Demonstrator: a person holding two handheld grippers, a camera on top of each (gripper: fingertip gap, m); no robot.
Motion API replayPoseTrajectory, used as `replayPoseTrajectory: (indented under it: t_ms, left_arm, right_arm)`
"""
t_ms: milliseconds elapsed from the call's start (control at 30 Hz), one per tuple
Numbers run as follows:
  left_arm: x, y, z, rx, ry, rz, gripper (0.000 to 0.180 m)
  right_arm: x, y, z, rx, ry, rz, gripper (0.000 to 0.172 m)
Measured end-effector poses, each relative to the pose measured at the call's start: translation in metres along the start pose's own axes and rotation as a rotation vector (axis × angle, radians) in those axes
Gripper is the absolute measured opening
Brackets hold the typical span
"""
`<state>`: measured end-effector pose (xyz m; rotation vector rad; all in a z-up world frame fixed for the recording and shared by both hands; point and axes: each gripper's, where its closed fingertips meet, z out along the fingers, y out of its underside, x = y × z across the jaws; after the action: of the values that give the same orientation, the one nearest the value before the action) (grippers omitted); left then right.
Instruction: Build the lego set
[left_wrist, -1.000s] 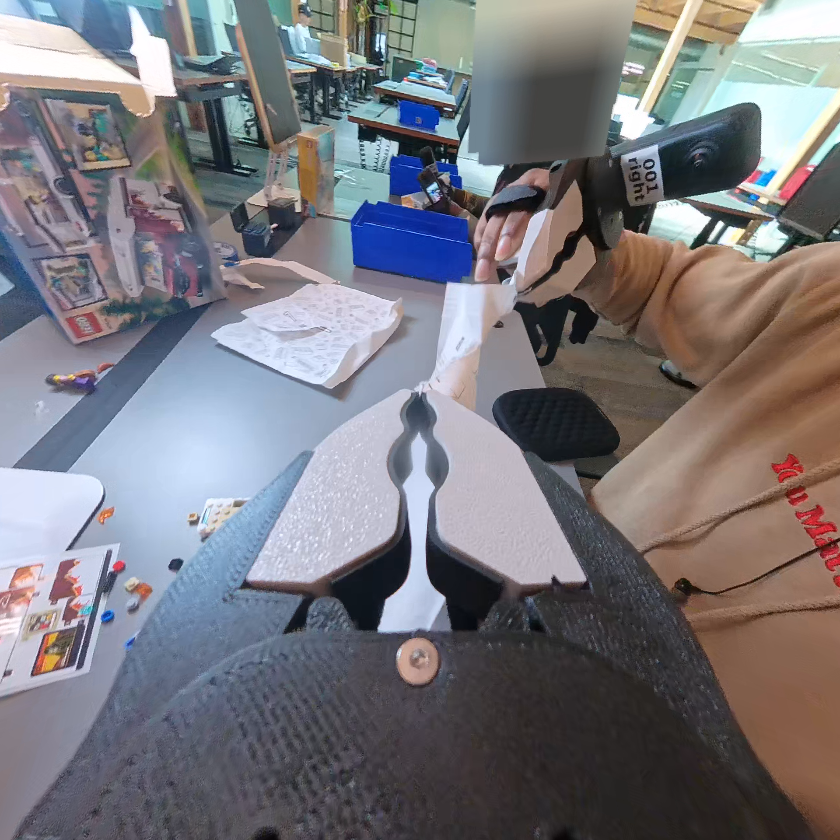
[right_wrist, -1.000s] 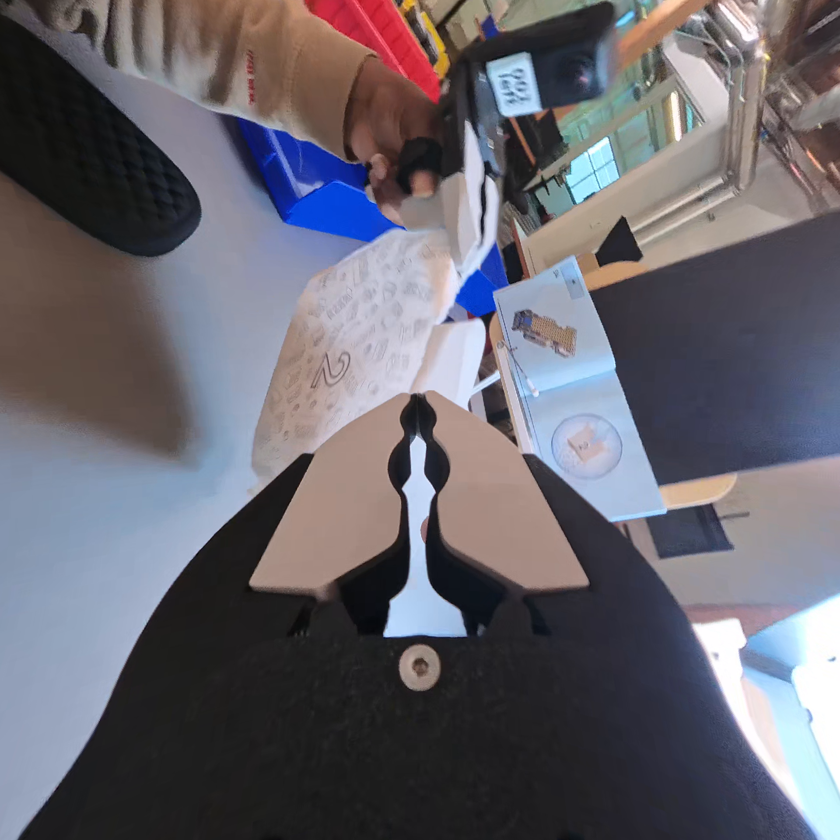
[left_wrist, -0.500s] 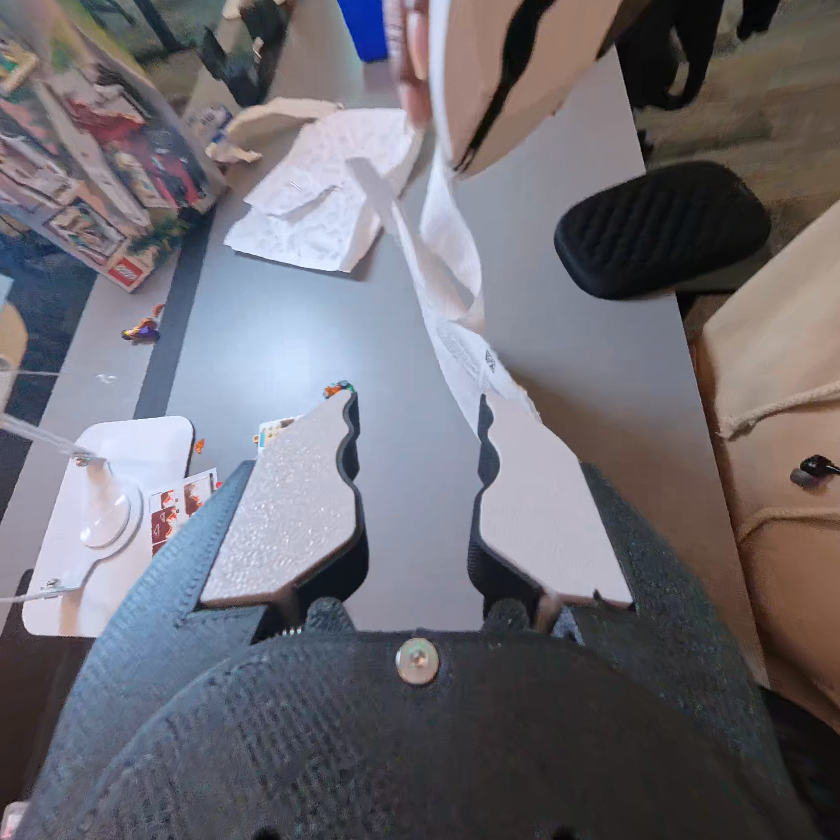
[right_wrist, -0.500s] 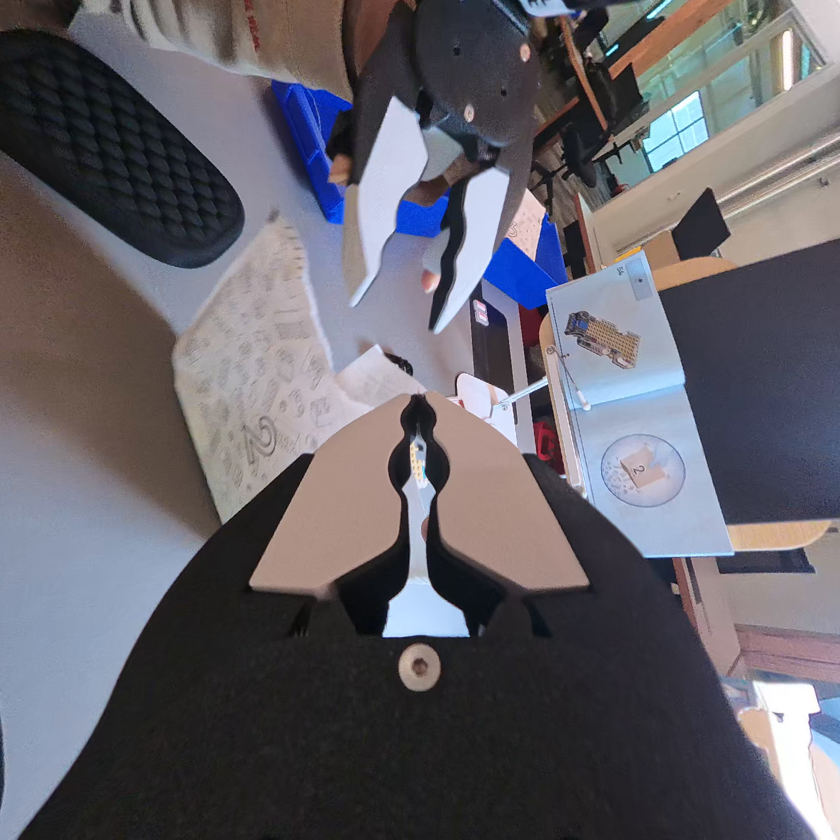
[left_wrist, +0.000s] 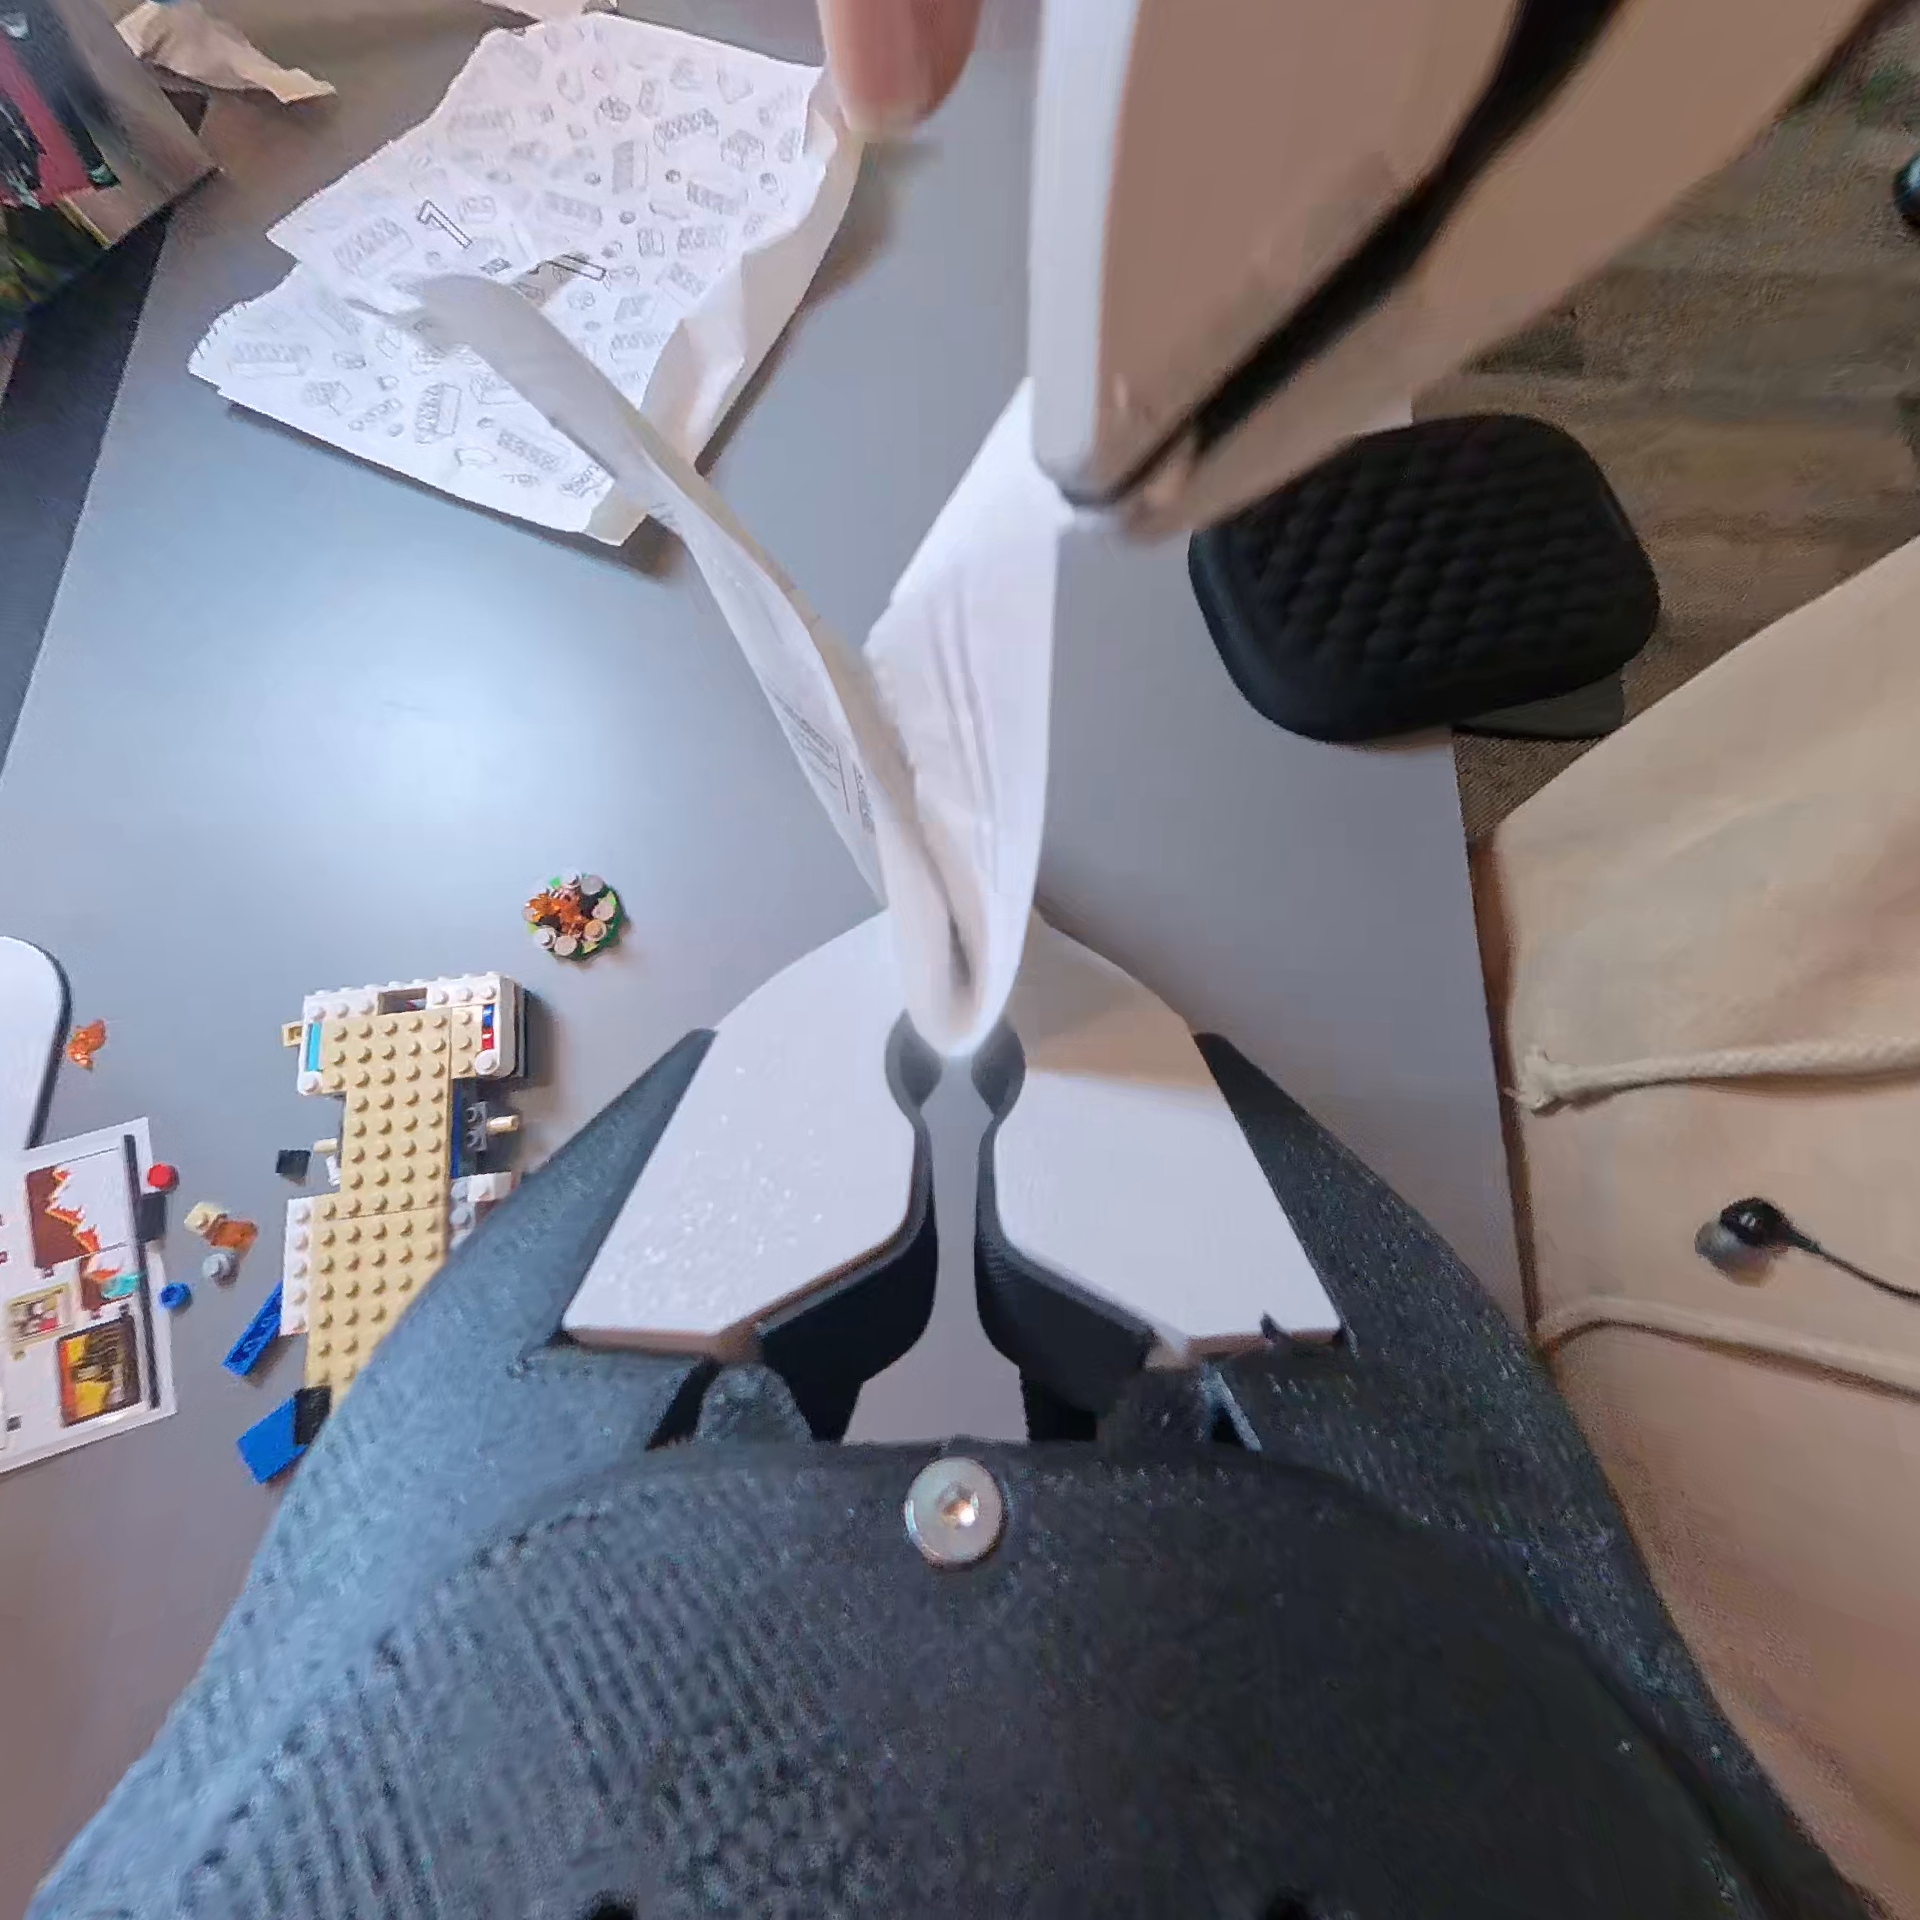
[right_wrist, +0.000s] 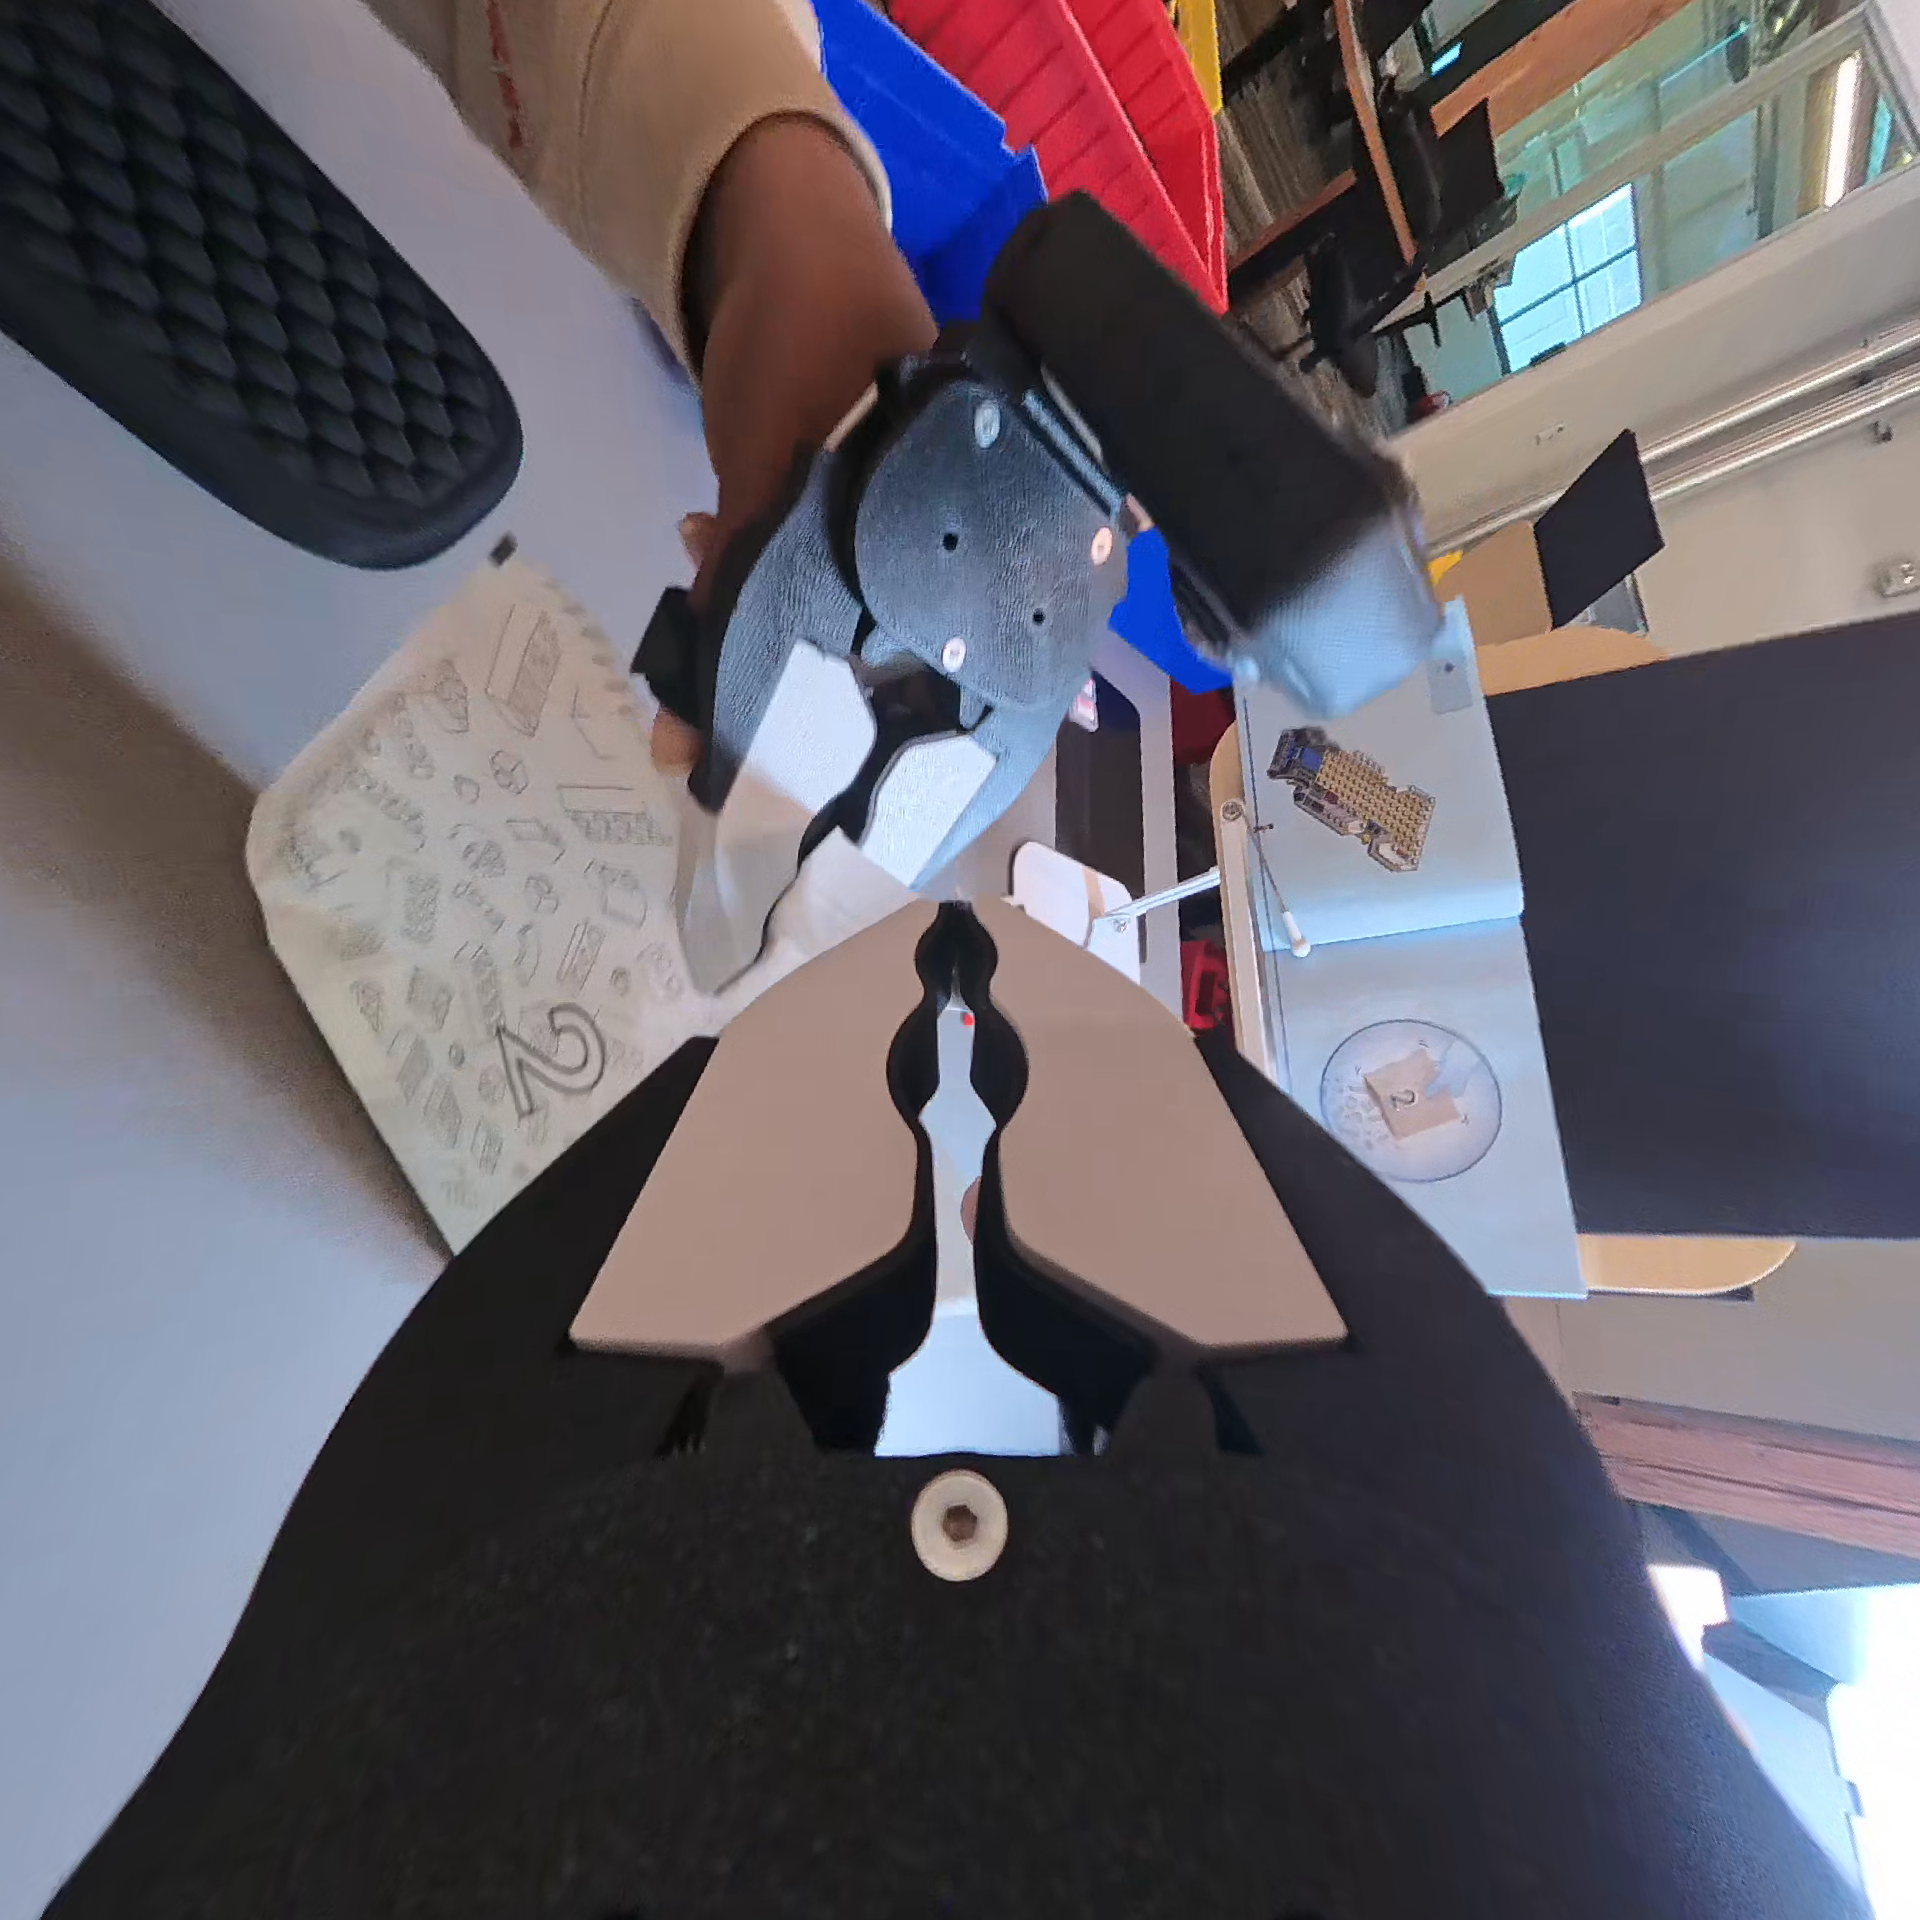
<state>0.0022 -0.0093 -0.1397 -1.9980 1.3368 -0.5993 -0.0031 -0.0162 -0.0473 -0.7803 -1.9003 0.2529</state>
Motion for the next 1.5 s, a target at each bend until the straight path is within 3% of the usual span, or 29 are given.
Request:
replayPoseTrajectory:
  t_ms: [167,333,533,700,767,867,967,1033,1167,1333,1500]
  left_arm:
    - [0.007,0.016,-0.017,-0.024,0.04,0.036,0.001]
    - [0.005,0.038,-0.039,-0.038,0.052,0.005,0.001]
    - [0.011,0.046,-0.057,-0.021,0.07,-0.007,0.001]
    - [0.006,0.065,-0.079,0.012,0.046,-0.07,0.001]
    - [0.011,0.066,-0.085,0.053,0.077,-0.11,0.001]
    - [0.012,0.069,-0.089,0.05,0.067,-0.104,0.001]
    - [0.01,0.079,-0.098,0.04,0.046,-0.115,0.001]
    - [0.007,0.081,-0.104,0.067,0.023,-0.132,0.001]
    - [0.003,0.076,-0.1,0.08,0.01,-0.115,0.001]
    - [0.001,0.072,-0.089,0.092,0.032,-0.12,0.0]
    - [-0.002,0.07,-0.086,0.13,0.032,-0.135,0.0]
  right_arm:
    - [-0.013,0.025,-0.009,0.005,-0.03,0.078,0.0]
    - [0.007,0.045,-0.044,0.02,0.035,0.172,0.0]
    - [0.003,0.063,-0.056,0.013,0.028,0.228,0.0]
    - [0.012,0.135,-0.096,-0.055,0.107,0.41,0.0]
    - [0.016,0.151,-0.109,-0.042,0.129,0.51,0.0]
    - [0.025,0.174,-0.121,-0.11,0.196,0.508,0.0]
    - [0.058,0.227,-0.176,-0.183,0.385,0.608,0.0]
    - [0.063,0.241,-0.192,-0.214,0.411,0.657,0.0]
    - [0.064,0.242,-0.146,-0.271,0.344,0.637,0.0]
    - [0.114,0.265,-0.09,-0.299,0.389,0.621,0.0]
    - [0.176,0.286,-0.091,-0.307,0.56,0.513,0.0]
